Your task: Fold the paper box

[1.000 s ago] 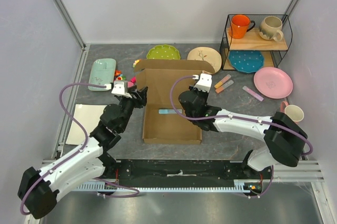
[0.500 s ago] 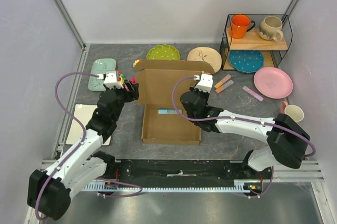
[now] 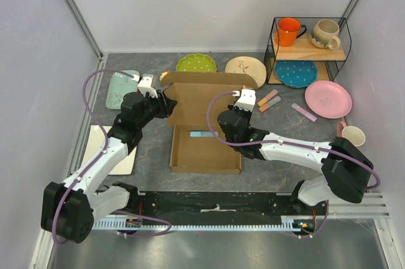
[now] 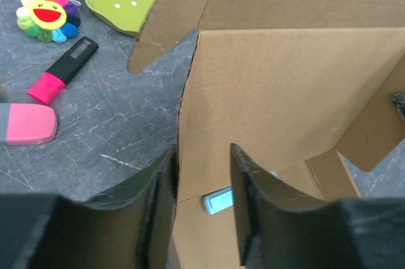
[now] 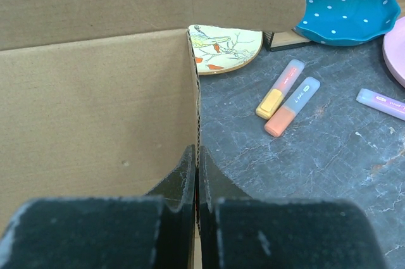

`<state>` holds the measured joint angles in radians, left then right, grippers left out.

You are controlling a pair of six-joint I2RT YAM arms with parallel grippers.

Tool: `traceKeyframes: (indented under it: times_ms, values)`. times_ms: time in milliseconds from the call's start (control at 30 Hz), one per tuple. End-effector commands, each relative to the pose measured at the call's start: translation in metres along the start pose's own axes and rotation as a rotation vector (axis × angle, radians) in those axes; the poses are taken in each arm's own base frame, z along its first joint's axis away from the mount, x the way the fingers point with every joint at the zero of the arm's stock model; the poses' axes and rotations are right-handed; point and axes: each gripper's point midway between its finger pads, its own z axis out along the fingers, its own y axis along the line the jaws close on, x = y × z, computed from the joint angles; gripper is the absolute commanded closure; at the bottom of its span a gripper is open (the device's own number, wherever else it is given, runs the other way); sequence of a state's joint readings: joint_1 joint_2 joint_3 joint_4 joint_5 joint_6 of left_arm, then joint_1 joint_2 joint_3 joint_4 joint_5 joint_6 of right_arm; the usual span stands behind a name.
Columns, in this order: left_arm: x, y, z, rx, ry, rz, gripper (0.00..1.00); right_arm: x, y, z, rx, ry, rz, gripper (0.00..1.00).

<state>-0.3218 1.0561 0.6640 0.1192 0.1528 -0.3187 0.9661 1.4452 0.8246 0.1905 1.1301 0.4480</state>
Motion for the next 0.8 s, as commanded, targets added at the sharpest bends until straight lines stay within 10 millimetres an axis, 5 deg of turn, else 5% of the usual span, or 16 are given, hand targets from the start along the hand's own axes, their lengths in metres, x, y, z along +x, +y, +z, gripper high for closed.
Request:
traceKeyframes:
  times_ms: [0,167,267,533,767]
  values:
    - [-0.002,-0.013,0.002,0.077,0.013,0.026,0.59,0.052,0.000,-0.010,-0.088,0.132,-0.161,0.99]
    - [-0.005,-0.018,0.002,0.098,0.003,0.036,0.85,0.044,0.000,-0.012,-0.095,0.122,-0.153,0.99]
    - [-0.001,-0.021,0.003,0.096,-0.009,0.038,0.92,0.038,0.004,-0.012,-0.100,0.119,-0.142,0.99]
    - [0.018,-0.058,0.010,0.133,-0.102,0.049,0.95,0.040,0.012,-0.016,-0.090,0.108,-0.156,1.00]
    - [0.028,-0.070,0.007,0.112,-0.185,0.051,0.95,0.043,0.013,-0.019,-0.082,0.100,-0.156,1.00]
